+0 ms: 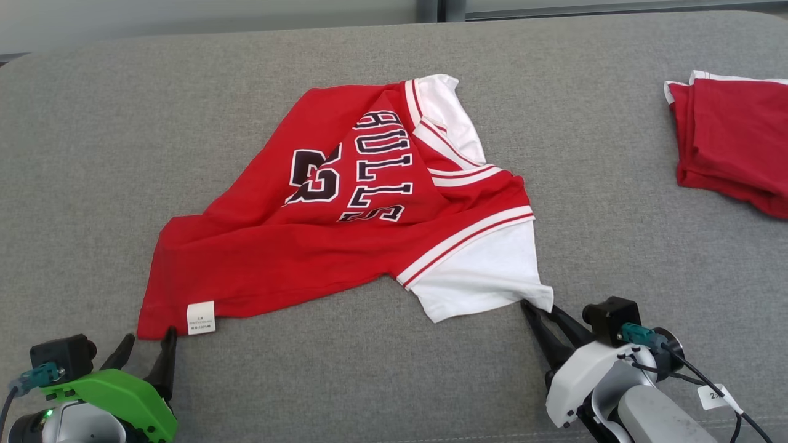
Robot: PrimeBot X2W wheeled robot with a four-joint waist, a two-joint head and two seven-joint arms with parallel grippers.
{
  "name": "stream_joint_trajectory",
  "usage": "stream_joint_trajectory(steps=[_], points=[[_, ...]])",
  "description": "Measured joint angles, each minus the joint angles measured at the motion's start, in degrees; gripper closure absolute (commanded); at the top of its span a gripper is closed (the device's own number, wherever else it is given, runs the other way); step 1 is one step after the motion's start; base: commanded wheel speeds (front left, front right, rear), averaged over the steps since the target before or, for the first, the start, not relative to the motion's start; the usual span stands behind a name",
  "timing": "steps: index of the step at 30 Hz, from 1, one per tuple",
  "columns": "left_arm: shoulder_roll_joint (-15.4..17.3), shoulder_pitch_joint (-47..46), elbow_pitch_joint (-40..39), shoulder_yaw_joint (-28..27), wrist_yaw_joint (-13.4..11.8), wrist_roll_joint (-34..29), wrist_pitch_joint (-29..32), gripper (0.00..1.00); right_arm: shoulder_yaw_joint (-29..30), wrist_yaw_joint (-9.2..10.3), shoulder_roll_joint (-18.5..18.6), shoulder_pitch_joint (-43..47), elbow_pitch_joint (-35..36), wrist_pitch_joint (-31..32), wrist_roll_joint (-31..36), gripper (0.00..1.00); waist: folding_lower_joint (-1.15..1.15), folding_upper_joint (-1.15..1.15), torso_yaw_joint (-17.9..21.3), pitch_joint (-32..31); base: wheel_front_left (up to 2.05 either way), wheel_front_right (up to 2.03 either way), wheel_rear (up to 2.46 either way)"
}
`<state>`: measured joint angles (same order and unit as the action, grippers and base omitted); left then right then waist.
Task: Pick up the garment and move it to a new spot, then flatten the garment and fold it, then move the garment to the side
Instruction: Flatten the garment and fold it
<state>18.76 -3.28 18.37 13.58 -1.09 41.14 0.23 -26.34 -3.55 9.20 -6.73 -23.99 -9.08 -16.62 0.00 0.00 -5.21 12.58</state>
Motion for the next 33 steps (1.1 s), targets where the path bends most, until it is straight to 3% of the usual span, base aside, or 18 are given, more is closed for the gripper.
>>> stream_joint_trajectory(steps=[21, 22, 23, 24, 25, 28, 29, 30, 33], points=[[-0.11, -2.68, 5.11, -0.31, 0.66, 0.73, 0.74, 0.0, -0.04, -0.05, -0.08, -1.05, -2.03, -1.24, 0.0, 0.65, 0.0, 0.0, 1.53, 0.11, 0.0, 0.0, 0.0], [-0.12, -2.68, 5.25, -0.3, 0.82, 0.74, 0.75, 0.06, -0.04, -0.07, -0.09, -1.07, -2.07, -1.3, 0.0, 0.65, 0.0, 0.0, 1.58, 0.13, 0.0, 0.0, 0.0], [-0.12, -2.69, 5.42, -0.31, 1.15, 0.8, 0.75, 0.51, -0.04, -0.07, -0.09, -1.09, -2.1, -1.31, 0.0, 0.64, 0.0, 0.0, 1.62, 0.14, 0.0, 0.0, 0.0], [-0.13, -2.7, 5.53, -0.3, 1.18, 0.83, 0.75, 0.51, -0.04, -0.07, -0.09, -1.12, -2.12, -1.32, 0.0, 0.64, 0.0, 0.0, 1.66, 0.18, 0.0, 0.0, 0.0], [-0.14, -2.77, 5.67, -0.29, 1.41, 0.89, 0.75, 0.61, -0.04, -0.07, -0.09, -1.14, -2.18, -1.51, 0.0, 0.64, 0.0, 0.0, 1.69, 0.21, 0.0, 0.0, 0.0], [-0.22, -3.22, 6.27, -0.24, 1.65, 0.89, 0.74, 0.78, -0.01, -0.08, -0.1, -1.24, -2.25, -1.75, 0.0, 0.6, 0.0, 0.0, 1.79, 0.3, 0.0, 0.0, 0.0], [-0.23, -3.43, 6.52, -0.23, 1.67, 0.89, 0.74, 0.92, 0.0, -0.09, -0.09, -1.26, -2.26, -1.8, 0.0, 0.59, 0.0, 0.0, 1.81, 0.33, 0.0, 0.0, 0.0], [-0.26, -3.72, 6.72, -0.22, 1.69, 0.89, 0.74, 0.99, 0.03, -0.13, -0.09, -1.29, -2.27, -1.81, 0.0, 0.58, 0.0, 0.0, 1.83, 0.35, 0.0, 0.0, 0.0], [-0.44, -4.08, 6.89, -0.16, 2.11, 0.89, 0.71, 1.0, 0.09, -0.13, -0.07, -1.35, -2.29, -1.99, 0.0, 0.55, 0.0, 0.0, 1.89, 0.4, 0.0, 0.0, 0.0]])
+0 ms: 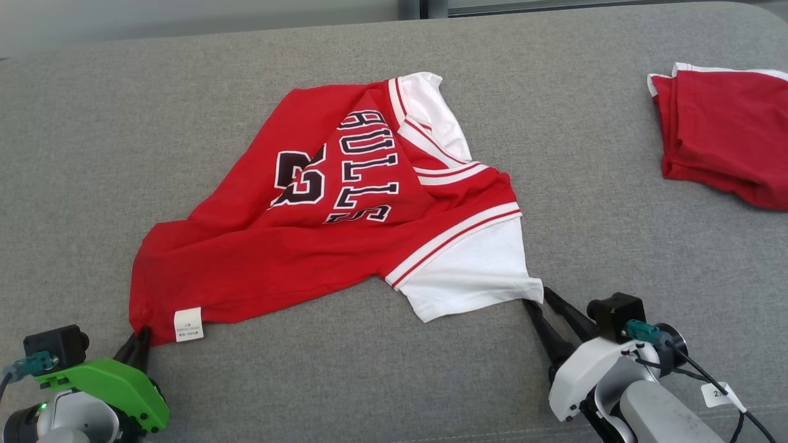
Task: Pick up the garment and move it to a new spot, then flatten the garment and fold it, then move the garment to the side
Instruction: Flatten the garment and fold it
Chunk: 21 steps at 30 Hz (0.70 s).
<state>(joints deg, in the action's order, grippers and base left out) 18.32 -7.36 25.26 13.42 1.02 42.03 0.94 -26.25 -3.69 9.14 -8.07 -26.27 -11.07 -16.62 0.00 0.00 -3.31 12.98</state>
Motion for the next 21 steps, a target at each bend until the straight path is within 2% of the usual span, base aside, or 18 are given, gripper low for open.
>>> stream_joint_trajectory(steps=[5, 11, 21], points=[[-0.14, -0.63, 0.64, 0.05, 0.08, 0.0, -0.07, 1.0, 0.32, 0.01, 0.14, -0.25, 0.0, -0.33, 0.0, 0.51, 0.0, 0.0, 0.08, -0.01, 0.0, 0.0, 0.0], [-0.16, -1.04, 1.6, -0.02, 0.56, 0.0, -0.71, 1.0, 0.42, 0.09, 0.14, -0.55, 0.02, -0.49, 0.0, 0.51, 0.0, 0.0, 0.08, -0.08, 0.0, 0.0, 0.0], [-0.01, -1.33, 2.22, -0.56, 0.56, 0.0, -1.58, 1.0, 0.38, 0.09, 0.1, -0.59, 0.14, -0.83, -0.01, 0.63, 0.0, 0.0, -0.09, -0.26, 0.0, 0.0, 0.0]])
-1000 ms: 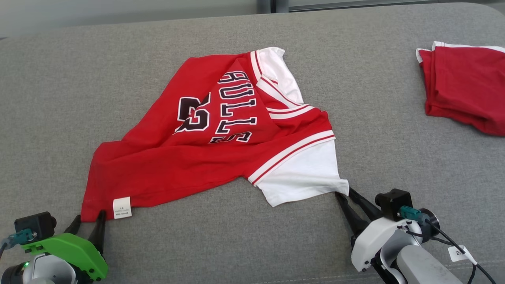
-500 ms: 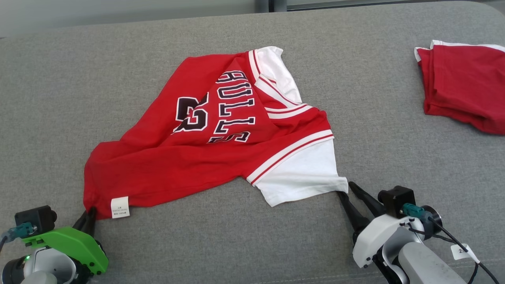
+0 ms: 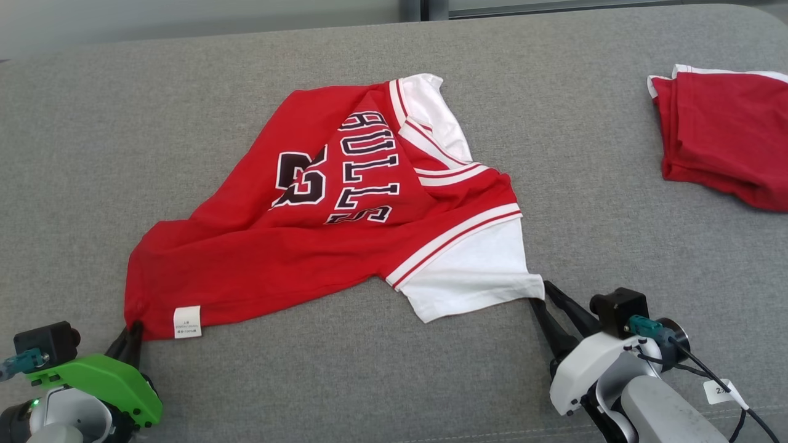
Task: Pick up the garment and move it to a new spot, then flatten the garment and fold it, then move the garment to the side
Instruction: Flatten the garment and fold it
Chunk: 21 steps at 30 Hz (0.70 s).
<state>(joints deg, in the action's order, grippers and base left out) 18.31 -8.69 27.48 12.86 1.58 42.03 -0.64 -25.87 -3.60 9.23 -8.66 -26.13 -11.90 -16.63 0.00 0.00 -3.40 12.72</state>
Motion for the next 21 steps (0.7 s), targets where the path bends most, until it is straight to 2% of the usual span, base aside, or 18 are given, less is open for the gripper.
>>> stream_joint_trajectory(steps=[11, 21], points=[[0.38, -0.2, 1.02, -0.64, 0.0, 0.15, -0.77, 1.0, -0.11, 0.0, 0.22, 0.01, 0.77, -0.18, 0.01, 0.53, 0.0, 0.0, -0.07, -0.21, 0.0, 0.0, 0.0], [0.4, -0.23, 1.52, -1.03, 0.0, 0.24, -1.0, 1.0, -1.69, -0.62, 2.13, 2.21, 1.44, -0.07, 0.07, 0.51, 0.0, 0.0, 0.16, -0.39, 0.0, 0.0, 0.0]])
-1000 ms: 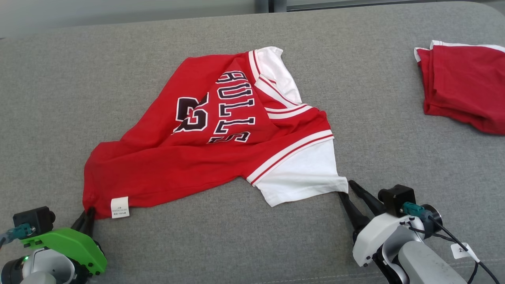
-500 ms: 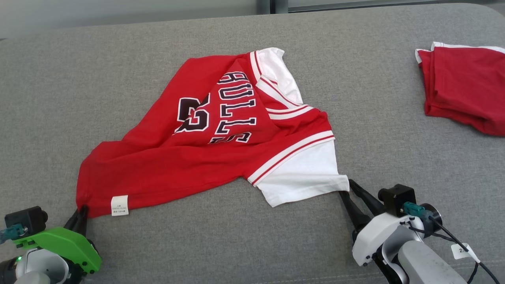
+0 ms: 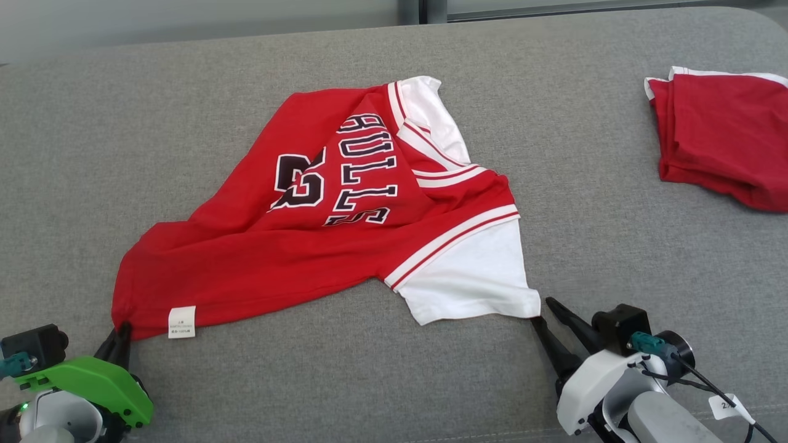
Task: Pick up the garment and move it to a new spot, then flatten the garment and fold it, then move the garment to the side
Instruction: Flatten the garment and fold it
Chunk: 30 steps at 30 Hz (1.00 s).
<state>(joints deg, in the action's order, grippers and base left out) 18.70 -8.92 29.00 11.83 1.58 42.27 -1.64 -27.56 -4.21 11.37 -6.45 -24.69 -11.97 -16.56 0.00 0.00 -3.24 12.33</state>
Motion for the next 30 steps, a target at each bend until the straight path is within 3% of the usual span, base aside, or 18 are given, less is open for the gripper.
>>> stream_joint_trajectory(steps=[12, 16, 19, 22, 25, 30], points=[[0.05, -0.02, 0.49, -0.01, 0.3, 0.01, -0.42, 1.0, -1.99, -1.01, 0.88, 1.43, 4.67, 0.77, 0.22, 0.42, 0.0, 0.0, 0.27, -0.48, 0.0, 0.0, 0.0], [0.04, -0.03, 0.75, 0.07, 0.37, 0.0, -0.42, 1.0, -2.18, -1.32, 0.88, 1.43, 5.78, 1.21, -0.15, 0.33, 0.0, 0.0, 0.13, -0.69, 0.0, 0.0, 0.0], [0.04, -0.03, 0.93, 0.1, 0.37, 0.0, -0.43, 1.0, -2.29, -1.33, 0.93, 1.47, 6.32, 1.57, -0.33, 0.18, 0.0, 0.0, 0.0, -0.87, 0.0, 0.0, 0.0], [0.04, -0.03, 1.16, 0.14, 0.37, 0.0, -0.43, 1.0, -2.32, -1.34, 0.94, 1.83, 7.02, 1.8, -0.65, 0.15, 0.0, 0.0, -0.13, -1.05, 0.0, 0.0, 0.0], [0.04, -0.03, 1.29, 0.21, 0.43, 0.0, -0.44, 1.0, -2.33, -1.34, 1.13, 2.33, 7.49, 1.93, -0.65, 0.01, 0.0, 0.0, -0.23, -1.19, 0.0, 0.0, 0.0], [0.04, -0.03, 1.36, 0.36, 0.44, 0.0, -0.43, 1.0, -2.31, -1.33, 1.23, 2.33, 8.35, 2.45, -0.64, 0.0, 0.0, 0.0, -0.34, -1.29, 0.0, 0.0, 0.0]])
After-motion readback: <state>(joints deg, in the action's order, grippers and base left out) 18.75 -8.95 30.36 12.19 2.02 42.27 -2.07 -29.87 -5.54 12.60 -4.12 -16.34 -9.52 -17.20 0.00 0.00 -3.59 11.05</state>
